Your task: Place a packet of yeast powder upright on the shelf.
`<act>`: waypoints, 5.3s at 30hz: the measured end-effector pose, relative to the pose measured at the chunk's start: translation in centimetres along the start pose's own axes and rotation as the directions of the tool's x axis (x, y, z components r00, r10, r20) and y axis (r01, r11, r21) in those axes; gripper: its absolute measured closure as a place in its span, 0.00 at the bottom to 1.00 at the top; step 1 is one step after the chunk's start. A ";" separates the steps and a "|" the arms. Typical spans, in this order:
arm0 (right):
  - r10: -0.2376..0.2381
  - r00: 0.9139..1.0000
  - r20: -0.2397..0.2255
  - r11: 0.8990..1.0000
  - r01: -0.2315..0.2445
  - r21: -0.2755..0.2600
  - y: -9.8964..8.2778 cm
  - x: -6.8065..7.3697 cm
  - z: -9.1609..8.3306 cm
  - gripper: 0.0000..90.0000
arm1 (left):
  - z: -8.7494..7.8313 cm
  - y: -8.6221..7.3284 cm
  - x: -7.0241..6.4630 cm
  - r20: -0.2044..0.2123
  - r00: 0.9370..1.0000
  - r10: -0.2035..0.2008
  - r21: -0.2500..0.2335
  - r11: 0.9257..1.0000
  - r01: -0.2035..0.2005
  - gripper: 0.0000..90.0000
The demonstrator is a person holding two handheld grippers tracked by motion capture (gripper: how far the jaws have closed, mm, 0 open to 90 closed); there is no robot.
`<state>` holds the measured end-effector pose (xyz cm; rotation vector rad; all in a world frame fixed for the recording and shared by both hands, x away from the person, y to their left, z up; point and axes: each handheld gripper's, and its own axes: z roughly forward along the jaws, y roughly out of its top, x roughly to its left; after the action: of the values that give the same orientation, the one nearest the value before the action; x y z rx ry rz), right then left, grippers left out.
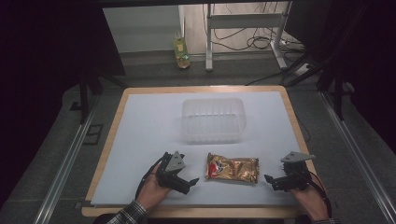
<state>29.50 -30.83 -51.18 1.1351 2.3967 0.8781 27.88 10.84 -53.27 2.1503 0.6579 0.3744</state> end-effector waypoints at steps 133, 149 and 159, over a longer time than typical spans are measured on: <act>-0.015 0.945 -0.326 1.000 0.015 -0.003 3.4 4.1 2.0 0.05 | 4.9 3.1 -1.1 0.122 0.992 0.022 -0.015 1.000 -0.020 1.00; 0.076 0.886 -0.458 0.996 -0.045 0.078 7.4 4.9 4.7 0.06 | 4.8 2.9 -1.2 0.114 0.993 0.010 -0.012 1.000 -0.009 1.00; 0.149 0.902 -0.404 0.989 -0.127 0.082 9.0 5.0 4.2 0.47 | 4.6 2.8 -1.4 0.082 0.997 0.011 -0.013 1.000 -0.010 0.97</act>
<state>33.84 -20.92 -48.59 1.2577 2.7095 1.2103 29.78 5.69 -53.89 2.1456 0.5964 0.2929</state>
